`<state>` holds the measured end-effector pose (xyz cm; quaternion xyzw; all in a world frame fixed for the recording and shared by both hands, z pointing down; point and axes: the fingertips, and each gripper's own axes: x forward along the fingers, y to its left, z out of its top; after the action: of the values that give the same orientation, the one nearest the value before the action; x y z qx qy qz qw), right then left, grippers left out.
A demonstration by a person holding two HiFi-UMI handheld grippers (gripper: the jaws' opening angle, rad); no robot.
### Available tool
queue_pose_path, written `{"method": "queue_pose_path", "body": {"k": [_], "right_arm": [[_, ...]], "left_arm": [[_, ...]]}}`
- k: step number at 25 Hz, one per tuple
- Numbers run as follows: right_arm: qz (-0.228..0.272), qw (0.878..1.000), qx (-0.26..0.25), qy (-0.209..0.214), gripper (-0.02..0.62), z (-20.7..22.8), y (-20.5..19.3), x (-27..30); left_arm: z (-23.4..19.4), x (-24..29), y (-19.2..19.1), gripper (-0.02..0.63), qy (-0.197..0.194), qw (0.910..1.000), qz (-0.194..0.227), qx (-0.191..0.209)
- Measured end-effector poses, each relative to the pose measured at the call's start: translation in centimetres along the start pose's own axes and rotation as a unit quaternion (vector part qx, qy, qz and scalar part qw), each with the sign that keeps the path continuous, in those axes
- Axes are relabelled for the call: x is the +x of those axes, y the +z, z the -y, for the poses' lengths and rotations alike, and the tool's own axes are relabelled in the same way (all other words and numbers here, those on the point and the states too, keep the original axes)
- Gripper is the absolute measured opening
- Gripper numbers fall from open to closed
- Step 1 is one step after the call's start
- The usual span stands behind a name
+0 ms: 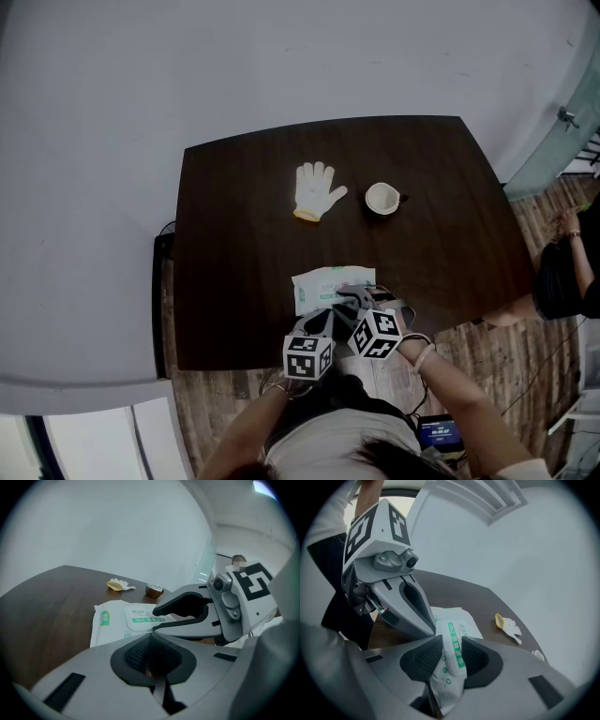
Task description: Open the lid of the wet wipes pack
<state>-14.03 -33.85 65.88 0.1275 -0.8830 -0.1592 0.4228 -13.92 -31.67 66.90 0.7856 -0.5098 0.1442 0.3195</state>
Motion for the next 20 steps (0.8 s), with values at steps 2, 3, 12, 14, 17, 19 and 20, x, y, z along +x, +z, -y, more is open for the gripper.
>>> {"method": "queue_pose_path", "body": {"k": [2,3,12,14,17,19,20], "right_arm": [[-0.003,1.0,-0.009,0.004,0.133,-0.2,0.1,0.0],[-0.005,1.0,-0.013,0.007,0.124,-0.3,0.1,-0.1],[-0.001,1.0,-0.022,0.008,0.052,-0.6,0.4,-0.6],[0.0,1.0,-0.021,0.005,0.048,-0.6,0.4,-0.8],[0.017,1.0,-0.01,-0.015,0.037,-0.1,0.9,-1.5],[0.035,0.999,0.004,-0.028,0.032,1.0,1.6,-2.1],[0.04,0.999,0.009,-0.03,0.032,1.4,1.8,-2.4]], "left_arm": [[0.0,0.0,-0.1,0.014,0.0,1.0,-0.003,0.0],[0.1,0.0,-0.2,0.014,0.0,1.0,-0.004,0.002],[0.1,0.0,-0.3,0.014,0.006,1.0,-0.003,0.0],[0.1,0.1,-0.3,0.014,0.007,1.0,-0.003,-0.002],[0.2,0.1,-0.4,0.014,0.008,1.0,-0.004,0.0],[0.3,0.0,-0.4,0.014,0.009,1.0,-0.003,0.0],[0.3,0.0,-0.4,0.014,0.01,0.9999,-0.002,-0.001]]}}
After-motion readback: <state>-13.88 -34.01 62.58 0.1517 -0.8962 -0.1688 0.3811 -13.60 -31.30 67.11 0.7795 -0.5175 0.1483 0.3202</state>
